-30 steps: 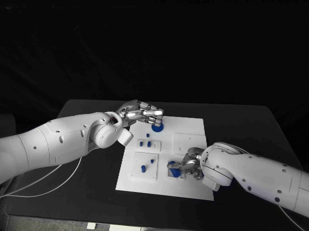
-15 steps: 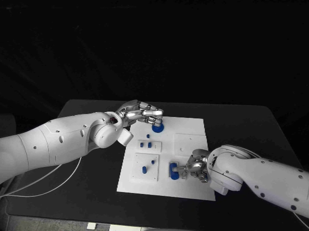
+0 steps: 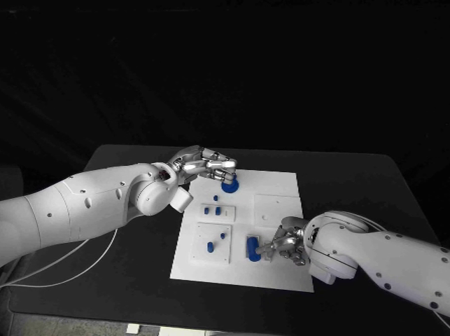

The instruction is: Assemble the parts on the task board

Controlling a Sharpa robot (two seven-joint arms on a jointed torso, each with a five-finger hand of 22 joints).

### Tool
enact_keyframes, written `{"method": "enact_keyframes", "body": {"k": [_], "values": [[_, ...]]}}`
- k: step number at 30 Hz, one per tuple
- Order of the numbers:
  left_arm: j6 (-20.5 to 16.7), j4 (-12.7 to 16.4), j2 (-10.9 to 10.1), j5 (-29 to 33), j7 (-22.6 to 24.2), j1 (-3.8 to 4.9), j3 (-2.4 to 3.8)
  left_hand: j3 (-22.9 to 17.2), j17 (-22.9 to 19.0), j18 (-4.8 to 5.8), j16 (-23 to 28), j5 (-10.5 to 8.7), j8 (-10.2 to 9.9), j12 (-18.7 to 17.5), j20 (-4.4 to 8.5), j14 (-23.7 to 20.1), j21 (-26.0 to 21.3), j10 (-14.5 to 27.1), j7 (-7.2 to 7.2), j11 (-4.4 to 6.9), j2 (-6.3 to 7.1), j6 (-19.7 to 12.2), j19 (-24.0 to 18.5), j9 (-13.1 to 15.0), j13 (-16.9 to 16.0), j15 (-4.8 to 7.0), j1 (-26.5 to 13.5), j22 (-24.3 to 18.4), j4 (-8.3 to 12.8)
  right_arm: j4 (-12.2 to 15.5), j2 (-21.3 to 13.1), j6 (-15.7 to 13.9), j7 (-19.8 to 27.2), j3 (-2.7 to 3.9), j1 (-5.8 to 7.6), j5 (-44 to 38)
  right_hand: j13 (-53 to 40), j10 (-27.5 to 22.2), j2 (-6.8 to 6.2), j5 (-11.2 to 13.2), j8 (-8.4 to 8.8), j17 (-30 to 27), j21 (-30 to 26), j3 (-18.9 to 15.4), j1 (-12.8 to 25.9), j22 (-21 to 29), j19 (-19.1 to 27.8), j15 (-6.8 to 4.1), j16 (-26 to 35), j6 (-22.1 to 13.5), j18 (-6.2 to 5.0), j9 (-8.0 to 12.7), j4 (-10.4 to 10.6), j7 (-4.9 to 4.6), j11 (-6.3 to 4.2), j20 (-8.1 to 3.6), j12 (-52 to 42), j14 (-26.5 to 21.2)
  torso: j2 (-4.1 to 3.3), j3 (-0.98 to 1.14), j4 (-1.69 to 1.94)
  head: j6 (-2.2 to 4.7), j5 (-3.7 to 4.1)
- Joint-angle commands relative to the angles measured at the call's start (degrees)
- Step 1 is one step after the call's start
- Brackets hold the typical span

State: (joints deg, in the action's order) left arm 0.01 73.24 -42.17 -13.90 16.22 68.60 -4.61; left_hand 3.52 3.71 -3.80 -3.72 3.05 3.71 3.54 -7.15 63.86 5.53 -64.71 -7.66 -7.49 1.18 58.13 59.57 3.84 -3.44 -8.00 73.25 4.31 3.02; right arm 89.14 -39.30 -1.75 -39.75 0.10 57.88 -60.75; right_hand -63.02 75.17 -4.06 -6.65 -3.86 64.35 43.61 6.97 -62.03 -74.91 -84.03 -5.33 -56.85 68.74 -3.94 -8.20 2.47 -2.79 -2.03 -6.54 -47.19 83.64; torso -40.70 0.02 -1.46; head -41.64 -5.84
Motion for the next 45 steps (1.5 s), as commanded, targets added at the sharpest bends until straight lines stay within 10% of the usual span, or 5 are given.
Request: {"method": "enact_keyframes", "body": {"k": [1, 12, 29, 37, 45], "values": [[0.53, 0.05, -0.04, -0.07, 0.10, 0.02, 0.03, 0.03, -0.06, -0.75, 0.19, 0.13, 0.00, -0.12, -0.11, -0.31, -0.23, 0.47, -0.40, 0.01, -0.22, 0.09, 0.20, 0.03, -0.08, 0.07, 0.15, 0.04, -0.40, 0.58, -0.11, 3.33, 2.05, 0.02, -0.07, -0.94, -0.20, 0.49, -0.19, 0.32, 0.24, -0.08, 0.52, 0.85, -1.80, -5.57, -2.90, -0.17, -0.14, 0.66, 0.31, 0.20, -2.06, 0.05, -0.17, -0.16, -0.55, 0.14, -0.01, 0.03, -0.02, -0.01, -0.07], [0.57, 0.06, -0.17, -0.07, -0.09, 0.02, 0.01, 0.05, -0.06, -0.75, 0.19, 0.14, 0.01, -0.11, -0.09, -0.30, -0.22, 0.44, -0.39, 0.03, -0.36, 0.15, 0.22, 0.04, -0.08, 0.08, 0.24, 0.05, -0.37, 1.17, -0.52, 5.51, 3.17, 0.03, -0.11, -0.42, -0.39, 0.62, -0.89, -0.92, 0.22, 0.00, 0.92, 2.26, -2.91, -5.65, -2.87, -0.17, -0.45, 1.33, 0.44, 0.59, -4.35, 0.29, -0.29, -0.16, -0.89, 0.16, -0.04, 0.04, -0.03, -0.11, -0.10], [0.67, 0.03, -0.08, -0.07, -0.16, 0.02, 0.00, 0.12, -0.06, -0.75, 0.19, 0.15, 0.00, -0.12, -0.10, -0.31, -0.22, 0.44, -0.38, 0.03, -0.54, 0.16, 0.23, 0.04, -0.08, 0.07, 0.13, 0.04, -0.52, -1.47, 1.54, 0.76, 2.64, 0.03, -0.32, -1.39, -1.28, 1.51, 4.41, -0.51, 0.23, -0.05, 1.08, 3.74, 0.72, -5.61, -2.99, -0.39, -0.68, 1.90, 0.57, 0.92, -3.59, 0.74, -0.61, -0.38, -2.11, 0.20, -0.02, 0.03, 0.02, -0.14, 0.01], [0.84, -0.07, 0.00, -0.07, -0.30, 0.02, -0.03, 0.15, -0.06, -0.75, 0.19, 0.16, 0.00, -0.11, -0.10, -0.29, -0.22, 0.44, -0.38, 0.03, -0.62, 0.15, 0.23, 0.03, -0.08, 0.08, 0.07, 0.05, -0.59, -2.83, 2.50, 3.29, 3.30, 0.03, -0.69, -0.51, -1.63, 1.71, 3.76, 3.26, 0.20, -0.25, 1.17, 12.91, 4.88, -5.60, -2.99, -0.44, -0.72, 1.93, 0.67, 0.84, -4.96, 0.76, -0.66, -0.46, -2.05, 0.15, -0.02, 0.01, 0.05, -0.34, -0.16], [0.90, -0.16, 0.06, -0.12, -0.38, 0.02, -0.07, 0.18, -0.06, -0.75, 0.20, 0.18, 0.00, -0.12, -0.10, -0.32, -0.22, 0.45, -0.38, 0.02, -0.73, 0.16, 0.21, 0.03, -0.08, 0.08, 0.20, 0.05, -0.53, -2.87, 2.49, 6.66, 3.44, 0.02, -1.34, 0.95, -1.51, 1.42, 3.84, -1.08, 0.21, -0.36, 0.97, 5.82, 2.16, -5.60, -2.89, -0.41, -0.55, 1.81, 0.68, 0.75, -7.54, 0.71, -0.61, -0.42, -1.62, 0.11, 0.01, 0.02, -0.06, -0.40, -0.25]]}}
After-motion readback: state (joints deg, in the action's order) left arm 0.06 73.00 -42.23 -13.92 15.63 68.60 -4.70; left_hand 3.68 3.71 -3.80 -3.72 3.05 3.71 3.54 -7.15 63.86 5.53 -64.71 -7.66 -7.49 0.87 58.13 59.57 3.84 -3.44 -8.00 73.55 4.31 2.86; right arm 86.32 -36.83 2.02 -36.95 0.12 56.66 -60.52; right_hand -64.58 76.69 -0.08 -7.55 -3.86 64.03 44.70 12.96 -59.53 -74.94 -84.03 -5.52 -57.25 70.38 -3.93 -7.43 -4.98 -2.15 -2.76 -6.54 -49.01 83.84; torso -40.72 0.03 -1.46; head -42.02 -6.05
